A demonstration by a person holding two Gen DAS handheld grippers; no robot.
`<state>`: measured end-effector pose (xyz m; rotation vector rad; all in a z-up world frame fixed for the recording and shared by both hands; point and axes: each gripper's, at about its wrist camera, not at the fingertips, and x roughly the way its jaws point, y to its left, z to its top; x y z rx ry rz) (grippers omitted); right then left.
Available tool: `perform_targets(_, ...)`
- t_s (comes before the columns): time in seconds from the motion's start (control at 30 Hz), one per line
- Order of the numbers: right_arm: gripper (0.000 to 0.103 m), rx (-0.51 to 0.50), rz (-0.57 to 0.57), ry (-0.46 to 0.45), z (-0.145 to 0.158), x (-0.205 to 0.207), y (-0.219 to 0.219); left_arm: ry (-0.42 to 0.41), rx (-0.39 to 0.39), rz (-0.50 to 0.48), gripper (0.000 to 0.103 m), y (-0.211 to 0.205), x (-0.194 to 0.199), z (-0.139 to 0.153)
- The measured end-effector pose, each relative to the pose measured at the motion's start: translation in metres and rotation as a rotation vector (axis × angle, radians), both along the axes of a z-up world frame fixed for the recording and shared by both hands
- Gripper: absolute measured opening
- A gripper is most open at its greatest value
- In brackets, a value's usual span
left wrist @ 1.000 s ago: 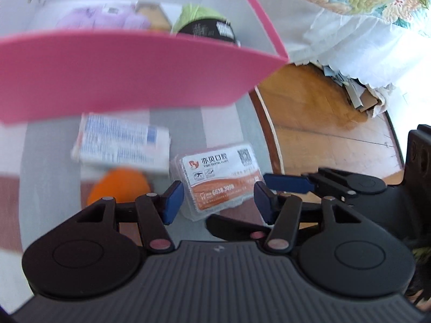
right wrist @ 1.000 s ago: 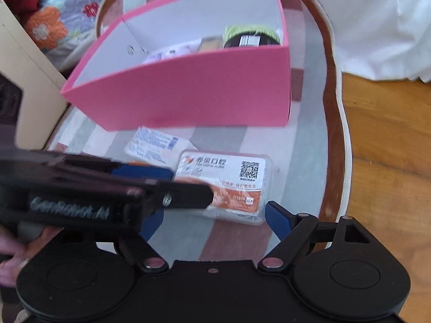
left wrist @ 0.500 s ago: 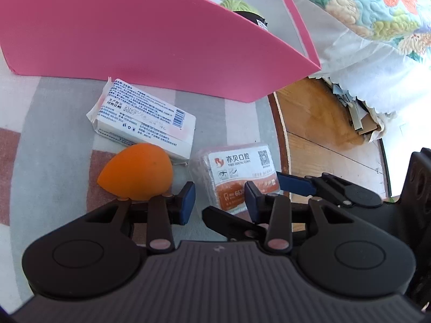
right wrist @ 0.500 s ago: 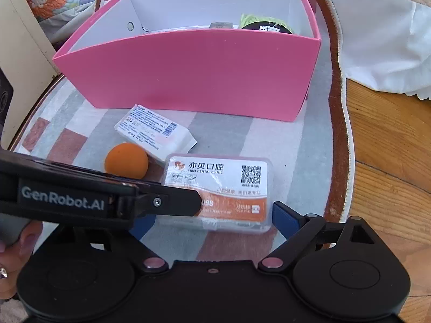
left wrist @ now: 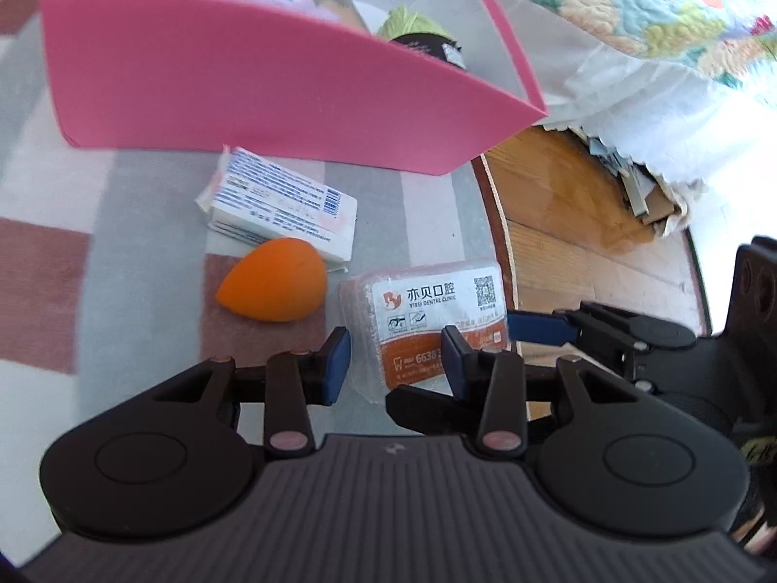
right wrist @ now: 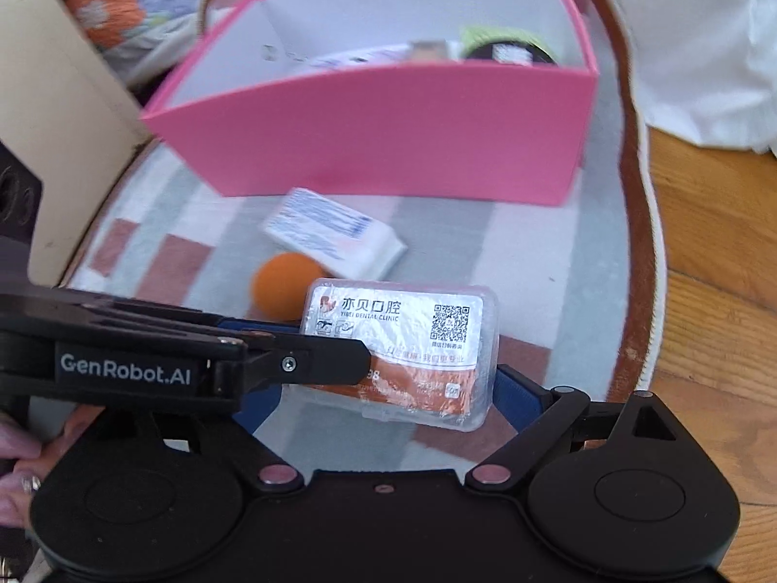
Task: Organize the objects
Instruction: 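Close the left tool on the clear plastic case, then carry the clear case with the left tool and lower it into the box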
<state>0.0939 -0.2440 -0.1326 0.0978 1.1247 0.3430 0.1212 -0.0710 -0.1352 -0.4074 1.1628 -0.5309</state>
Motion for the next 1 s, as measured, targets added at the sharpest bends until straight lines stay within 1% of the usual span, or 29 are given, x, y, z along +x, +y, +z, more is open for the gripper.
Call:
perform_targets(0.1,0.095,0.040,0.020,-0.006,0.012,-0.008,0.010,-0.037,0.026,-0.026,0.038,0.017,-0.010,0.020)
perform_targets(0.17,0.091,0.065,0.025,-0.028,0.022,-0.015,0.017,-0.062,0.027,-0.035,0.038,0.030,-0.017,0.033)
perform_targets(0.2,0.090,0.084,0.023,-0.032,0.026,-0.018,0.020,-0.065,0.025,-0.034,0.038,0.037,-0.019,0.037)
perform_targets(0.27,0.084,0.120,0.008,-0.022,0.032,-0.021,0.025,-0.056,0.032,-0.031,0.038,0.048,-0.023,0.047)
perform_targets(0.37,0.080,0.157,0.001,-0.022,0.040,-0.028,0.034,-0.042,0.043,-0.030,0.039,0.061,-0.026,0.060)
perform_targets(0.47,0.077,0.157,-0.004,-0.047,0.053,-0.036,0.044,-0.055,0.059,-0.032,0.039,0.067,-0.031,0.073)
perform_targets(0.57,0.077,0.147,-0.004,-0.058,0.066,-0.039,0.053,-0.085,0.080,-0.044,0.039,0.071,-0.035,0.090)
perform_targets(0.7,0.077,0.123,0.006,-0.089,0.090,-0.041,0.061,-0.120,0.072,-0.044,0.039,0.080,-0.036,0.114)
perform_targets(0.8,0.077,0.104,0.010,-0.123,0.109,-0.040,0.066,-0.150,0.065,-0.045,0.039,0.085,-0.032,0.133)
perform_targets(1.0,0.077,0.068,0.028,-0.184,0.145,-0.025,0.074,-0.234,0.085,-0.047,0.039,0.089,-0.015,0.171)
